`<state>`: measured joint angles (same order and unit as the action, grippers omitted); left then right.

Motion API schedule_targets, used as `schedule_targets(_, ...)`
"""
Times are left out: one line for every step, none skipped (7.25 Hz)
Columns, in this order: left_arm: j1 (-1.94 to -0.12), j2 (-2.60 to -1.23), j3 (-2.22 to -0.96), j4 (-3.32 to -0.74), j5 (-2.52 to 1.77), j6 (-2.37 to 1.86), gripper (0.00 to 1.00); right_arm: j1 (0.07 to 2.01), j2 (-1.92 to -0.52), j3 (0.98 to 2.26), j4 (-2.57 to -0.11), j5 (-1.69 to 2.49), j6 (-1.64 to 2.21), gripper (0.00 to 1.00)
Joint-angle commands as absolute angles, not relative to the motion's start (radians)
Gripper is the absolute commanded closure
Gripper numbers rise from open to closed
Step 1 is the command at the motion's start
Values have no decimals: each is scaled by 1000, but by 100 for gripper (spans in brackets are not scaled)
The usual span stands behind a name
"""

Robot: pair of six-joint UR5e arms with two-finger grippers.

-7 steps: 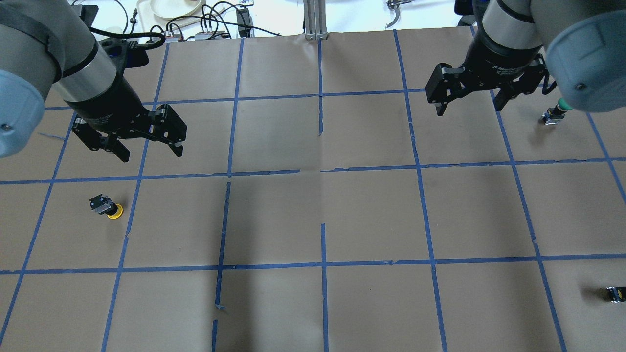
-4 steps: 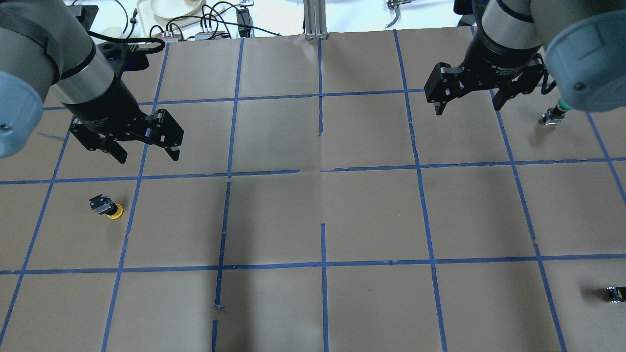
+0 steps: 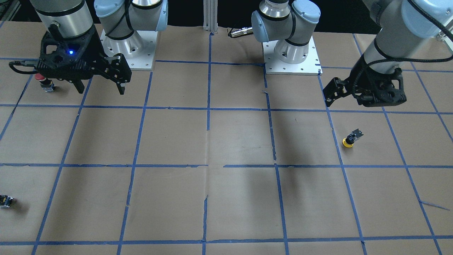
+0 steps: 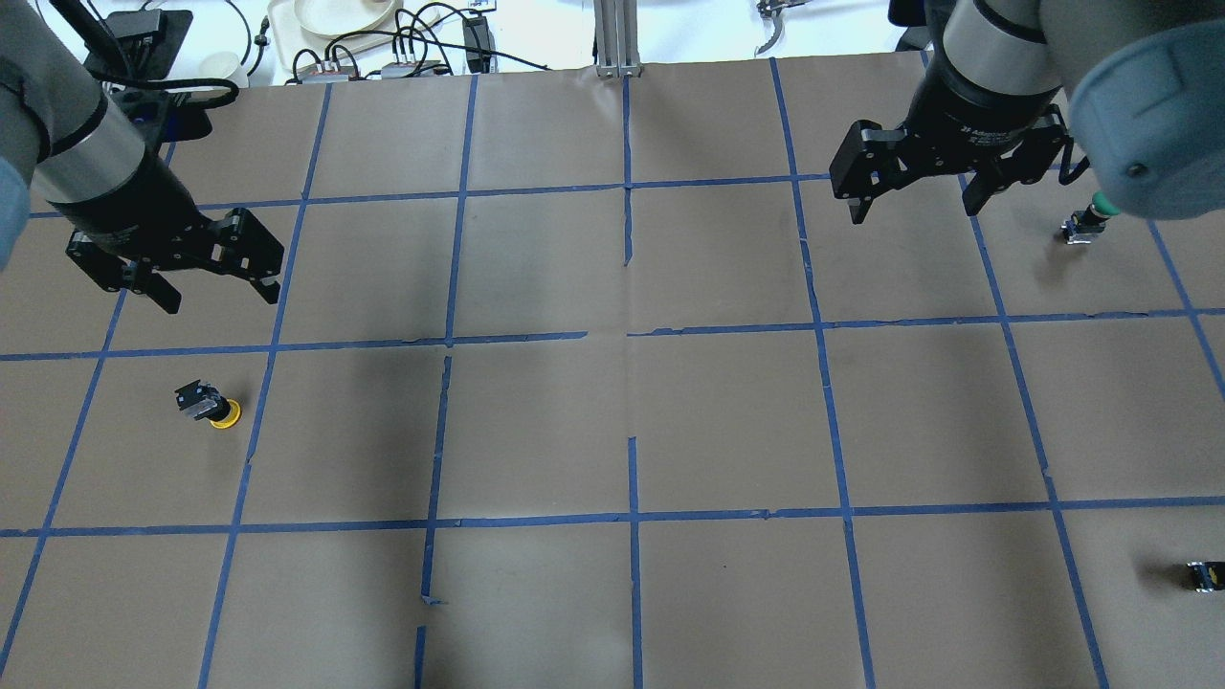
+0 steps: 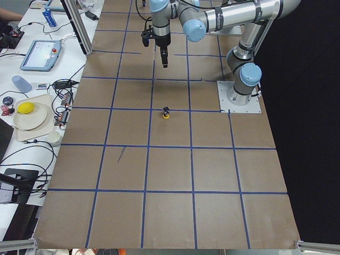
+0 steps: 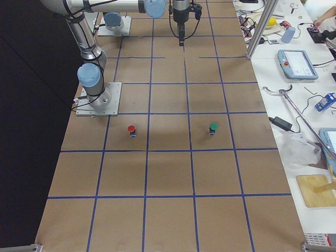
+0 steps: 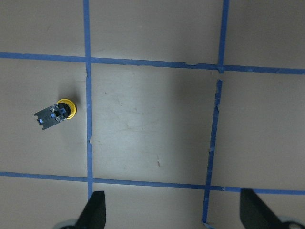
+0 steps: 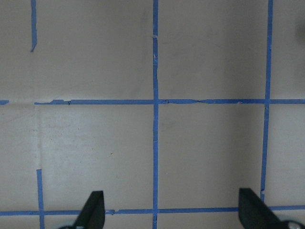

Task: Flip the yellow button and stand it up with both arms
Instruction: 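Move the left gripper down toward the yellow-capped button lying on its side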

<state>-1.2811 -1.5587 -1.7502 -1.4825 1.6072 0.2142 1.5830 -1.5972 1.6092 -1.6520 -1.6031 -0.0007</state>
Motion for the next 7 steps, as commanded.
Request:
schedule_targets(-1148, -1606, -1830, -1378, 1606, 304, 0, 1583, -1597, 1609, -1652, -1601, -2, 0)
schedule_targets(-1126, -1615, -1868, -1326, 1608, 304, 0, 1583, -1595, 1609, -1652, -1603, -2, 0)
schedule_targets(-1099, -1624, -1912, -1278, 1609, 302, 0, 1583, -1595, 1611, -1652, -1603, -2, 0)
schedule_targets(-1069, -1635, -1951, -1209, 1612, 304, 0, 1583, -1597, 1611, -1652, -1601, -2, 0)
schedule_targets(-1051, -1658, -1968, -1169, 1608, 287, 0, 1583, -1598, 1611, -1652, -1601, 2, 0)
schedule_targets(-1030, -1696, -1965, -1125, 1608, 284, 0, 1583, -1595, 1611, -1652, -1601, 2, 0)
schedule_targets(-1023, -1721, -1968, -1086, 1611, 288, 0, 1583, -1592, 1611, -1654, -1600, 9, 0)
